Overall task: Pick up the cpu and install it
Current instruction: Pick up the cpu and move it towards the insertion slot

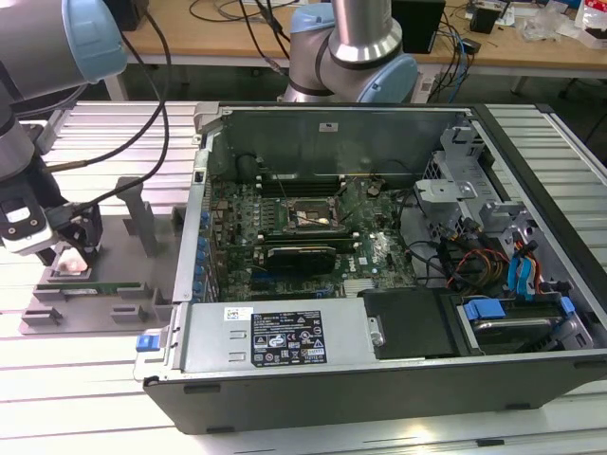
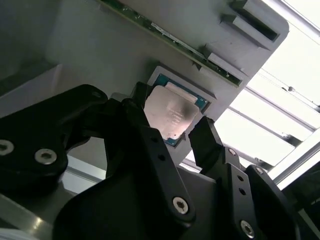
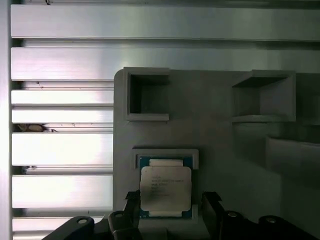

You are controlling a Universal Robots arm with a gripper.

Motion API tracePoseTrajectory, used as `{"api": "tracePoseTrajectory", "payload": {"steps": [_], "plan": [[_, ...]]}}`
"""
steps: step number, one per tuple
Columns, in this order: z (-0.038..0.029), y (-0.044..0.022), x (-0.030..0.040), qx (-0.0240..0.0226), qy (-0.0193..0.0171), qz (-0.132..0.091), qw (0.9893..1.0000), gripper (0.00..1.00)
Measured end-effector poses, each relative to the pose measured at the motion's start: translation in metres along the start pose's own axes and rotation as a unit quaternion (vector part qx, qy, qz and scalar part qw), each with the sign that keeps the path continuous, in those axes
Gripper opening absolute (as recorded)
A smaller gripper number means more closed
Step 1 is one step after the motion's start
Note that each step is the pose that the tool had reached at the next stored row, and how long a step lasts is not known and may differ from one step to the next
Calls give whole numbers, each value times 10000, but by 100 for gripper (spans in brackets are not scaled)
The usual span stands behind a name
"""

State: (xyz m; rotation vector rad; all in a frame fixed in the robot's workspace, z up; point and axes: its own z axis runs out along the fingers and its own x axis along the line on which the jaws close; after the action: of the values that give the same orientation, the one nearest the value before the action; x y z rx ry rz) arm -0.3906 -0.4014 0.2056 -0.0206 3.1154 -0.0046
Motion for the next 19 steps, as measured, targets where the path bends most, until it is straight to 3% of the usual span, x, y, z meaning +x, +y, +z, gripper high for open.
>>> {"api": "tracePoseTrajectory", "payload": {"steps": [9, 19], "plan": [[115, 42, 37, -10, 1, -69, 10000, 62], [168, 66, 38, -44, 0, -153, 9999, 62]]}}
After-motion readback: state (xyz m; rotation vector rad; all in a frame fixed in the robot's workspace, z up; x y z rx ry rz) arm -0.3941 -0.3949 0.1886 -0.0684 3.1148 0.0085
